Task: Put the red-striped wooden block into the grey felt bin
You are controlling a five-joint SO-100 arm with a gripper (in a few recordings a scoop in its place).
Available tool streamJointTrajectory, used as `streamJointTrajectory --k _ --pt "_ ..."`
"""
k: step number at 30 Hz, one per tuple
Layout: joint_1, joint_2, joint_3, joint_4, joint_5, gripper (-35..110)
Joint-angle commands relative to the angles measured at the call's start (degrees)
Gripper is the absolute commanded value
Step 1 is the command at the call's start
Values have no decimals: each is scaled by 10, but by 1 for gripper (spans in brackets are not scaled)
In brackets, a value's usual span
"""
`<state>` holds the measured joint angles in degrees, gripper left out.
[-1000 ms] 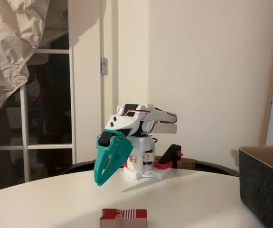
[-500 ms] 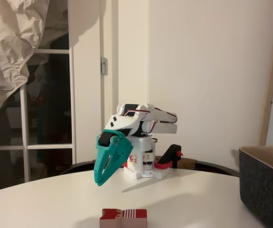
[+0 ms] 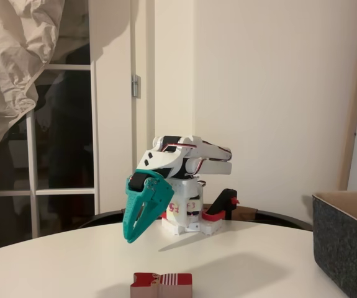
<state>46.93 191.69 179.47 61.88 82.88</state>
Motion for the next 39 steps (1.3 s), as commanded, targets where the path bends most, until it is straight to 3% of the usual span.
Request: streamJointTrajectory --k 1,16,28,39 --pt "7 17 7 -3 2 0" --pt "11 17 7 -3 -21 0" --pt "-11 10 -8 -58 61 3" --pt "-23 -97 -227 -61 168 5"
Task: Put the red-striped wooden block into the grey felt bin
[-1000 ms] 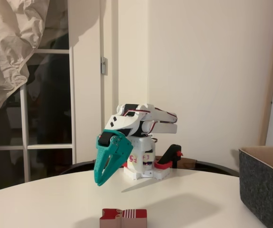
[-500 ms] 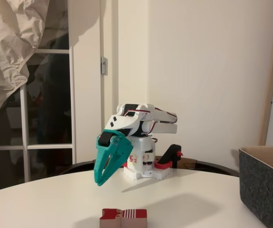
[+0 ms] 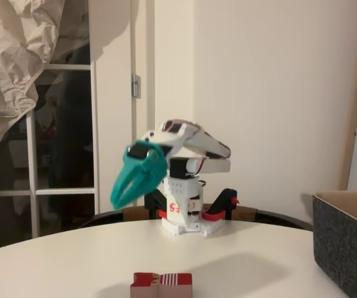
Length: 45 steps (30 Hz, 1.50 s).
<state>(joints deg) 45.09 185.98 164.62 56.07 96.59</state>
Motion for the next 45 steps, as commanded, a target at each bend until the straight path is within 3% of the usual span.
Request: streamJointTrajectory --k 1,5,13,19,25,30,37,45 --pt "-10 -58 -107 -3 43 5" --pt "-47 -137 -217 -18 98 6" --pt "-178 -270 -310 -144 200 7" --pt "-277 -329 -311 -192 194 13" --pt "-307 -396 -312 -186 87 16" --pt "-307 -446 -318 -98 -19 23" --pt "-312 -476 -327 111 -150 26" --pt "-313 -518 -352 269 -186 29"
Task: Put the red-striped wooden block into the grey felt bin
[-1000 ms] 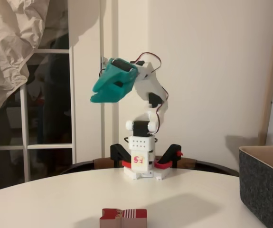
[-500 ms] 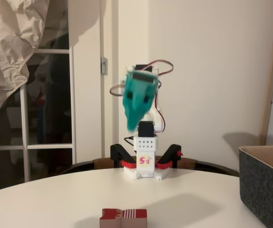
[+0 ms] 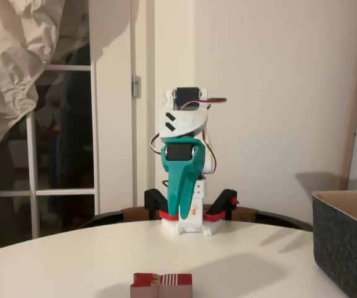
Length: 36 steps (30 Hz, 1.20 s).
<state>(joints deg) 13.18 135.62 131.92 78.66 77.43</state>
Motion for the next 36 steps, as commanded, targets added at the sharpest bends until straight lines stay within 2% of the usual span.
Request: streamJointTrajectory --k 1,6,26,36 --pt "6 -21 -29 55 3 28" --pt "3 -63 -47 88 12 29" --pt "-8 -293 -265 86 22 34" --pt "-12 -374 -274 16 2 34"
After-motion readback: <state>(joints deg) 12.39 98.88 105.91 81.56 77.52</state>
